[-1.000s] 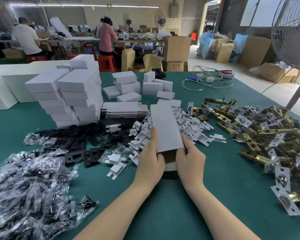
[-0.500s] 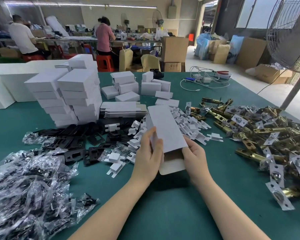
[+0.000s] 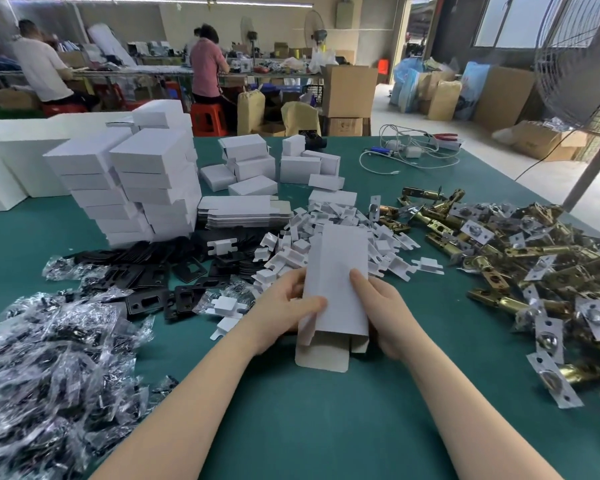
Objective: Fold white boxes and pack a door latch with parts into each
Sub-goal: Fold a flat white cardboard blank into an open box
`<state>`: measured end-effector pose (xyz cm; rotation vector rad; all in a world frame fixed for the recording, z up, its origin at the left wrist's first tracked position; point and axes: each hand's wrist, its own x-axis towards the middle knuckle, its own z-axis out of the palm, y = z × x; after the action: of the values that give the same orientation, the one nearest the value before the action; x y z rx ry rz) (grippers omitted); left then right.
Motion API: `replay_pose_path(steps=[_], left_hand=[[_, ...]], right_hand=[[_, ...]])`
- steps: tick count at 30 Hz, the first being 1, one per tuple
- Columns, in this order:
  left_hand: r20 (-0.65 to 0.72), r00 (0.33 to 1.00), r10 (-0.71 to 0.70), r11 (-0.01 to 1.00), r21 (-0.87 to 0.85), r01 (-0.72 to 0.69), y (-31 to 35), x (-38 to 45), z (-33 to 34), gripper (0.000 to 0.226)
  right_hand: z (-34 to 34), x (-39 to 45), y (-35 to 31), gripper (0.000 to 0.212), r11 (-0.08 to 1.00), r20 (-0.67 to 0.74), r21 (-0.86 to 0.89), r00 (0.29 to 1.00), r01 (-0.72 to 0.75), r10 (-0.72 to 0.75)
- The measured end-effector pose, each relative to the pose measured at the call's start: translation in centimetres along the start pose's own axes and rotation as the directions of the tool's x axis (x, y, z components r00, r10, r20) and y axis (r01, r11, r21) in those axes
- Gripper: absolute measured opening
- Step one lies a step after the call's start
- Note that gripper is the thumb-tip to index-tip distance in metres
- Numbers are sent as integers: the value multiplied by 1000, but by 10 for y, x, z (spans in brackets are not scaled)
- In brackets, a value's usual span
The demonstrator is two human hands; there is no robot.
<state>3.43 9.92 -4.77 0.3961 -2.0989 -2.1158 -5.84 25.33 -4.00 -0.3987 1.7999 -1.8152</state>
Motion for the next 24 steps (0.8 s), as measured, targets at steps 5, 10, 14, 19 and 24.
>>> replay_pose_path(steps=[5,10,14,19,24], left_hand=[[-140,981,134,980,169,-110,6,9,4,49],[-180,965,193,974,157,-166,5,13,7,48],[-269,952,147,987,-17,-157,5,7,14,34],[-379,878,292,947,243,-210,1,5,27,46],[-405,797,447,834,510,-208,-6,2,32,26]], right_hand=[[10,8,-5,33,997,-144,-39,987,73,-78],[6,16,-5,24,995,-161,34,983,99,-92],[5,10,5,29,982,-122,-23,974,189,-190],[12,7,10,47,916,-277,-307,897,258,-345],[17,2,8,46,859,-283,-422,857,291,-430]])
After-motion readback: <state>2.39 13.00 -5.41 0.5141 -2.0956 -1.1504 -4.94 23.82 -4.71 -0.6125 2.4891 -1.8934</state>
